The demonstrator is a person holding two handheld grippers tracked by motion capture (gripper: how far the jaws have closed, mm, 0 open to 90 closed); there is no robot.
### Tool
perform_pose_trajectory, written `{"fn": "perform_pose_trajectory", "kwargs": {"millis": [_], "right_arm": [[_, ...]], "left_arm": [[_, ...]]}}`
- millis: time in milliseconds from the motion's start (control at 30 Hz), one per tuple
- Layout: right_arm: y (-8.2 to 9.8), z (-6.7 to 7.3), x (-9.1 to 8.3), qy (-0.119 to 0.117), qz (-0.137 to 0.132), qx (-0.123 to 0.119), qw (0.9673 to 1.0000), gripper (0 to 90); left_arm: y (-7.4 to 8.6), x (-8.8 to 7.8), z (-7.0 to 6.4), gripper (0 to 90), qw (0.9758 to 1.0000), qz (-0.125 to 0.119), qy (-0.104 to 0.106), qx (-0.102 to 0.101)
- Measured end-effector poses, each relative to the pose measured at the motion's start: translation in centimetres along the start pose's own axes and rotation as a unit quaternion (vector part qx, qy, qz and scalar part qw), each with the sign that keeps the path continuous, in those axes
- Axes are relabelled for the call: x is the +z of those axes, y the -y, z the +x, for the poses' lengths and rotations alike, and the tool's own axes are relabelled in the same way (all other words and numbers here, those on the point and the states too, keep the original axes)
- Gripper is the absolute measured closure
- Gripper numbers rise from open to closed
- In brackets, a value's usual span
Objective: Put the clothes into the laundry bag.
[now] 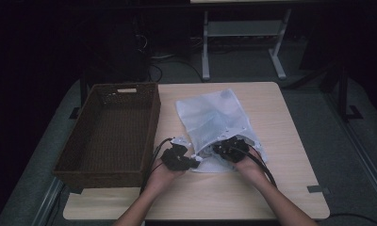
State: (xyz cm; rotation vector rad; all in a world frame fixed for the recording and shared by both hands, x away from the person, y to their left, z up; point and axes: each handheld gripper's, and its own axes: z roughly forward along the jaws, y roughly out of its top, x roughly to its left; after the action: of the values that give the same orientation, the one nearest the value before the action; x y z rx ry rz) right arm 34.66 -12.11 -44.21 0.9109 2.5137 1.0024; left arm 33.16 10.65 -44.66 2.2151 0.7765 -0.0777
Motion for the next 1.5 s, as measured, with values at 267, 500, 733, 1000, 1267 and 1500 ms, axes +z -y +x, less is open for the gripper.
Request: {"fn": "perform_pose_trajectory", "kwargs": {"millis": [267, 500, 733, 1000, 1267, 1500], "right_arm": [[-0.3, -0.6, 0.9, -0.005, -0.003, 0.019, 0.9998, 86.1], [0.1, -0.2, -0.8, -0.042, -0.005, 0.018, 0.9989, 64.9], [1.2, -0.2, -3.6, -0.058, -0.009, 0.018, 0.9981, 54.0], [3.5, -0.4, -6.2, -0.045, -0.015, 0.018, 0.9987, 48.4], [5.8, -0.4, -6.0, -0.035, 0.021, 0.017, 0.999, 46.2], [6.1, 0.0, -3.5, -0.018, 0.05, 0.004, 0.9986, 67.1]], "left_arm": [[0.0, 0.1, 0.1, 88.1, 1.0, 0.001, -0.001, 0.001], [0.0, 0.0, 0.1, 88.1, 1.0, 0.001, -0.002, 0.0], [0.0, 0.0, 0.2, 88.0, 1.0, -0.001, -0.001, -0.002], [0.1, 0.0, 0.2, 87.9, 1.0, -0.002, 0.0, -0.004], [0.1, 0.1, 0.3, 87.9, 1.0, -0.002, 0.002, -0.005], [0.1, 0.2, 0.2, 87.9, 1.0, 0.003, 0.002, -0.004]]}}
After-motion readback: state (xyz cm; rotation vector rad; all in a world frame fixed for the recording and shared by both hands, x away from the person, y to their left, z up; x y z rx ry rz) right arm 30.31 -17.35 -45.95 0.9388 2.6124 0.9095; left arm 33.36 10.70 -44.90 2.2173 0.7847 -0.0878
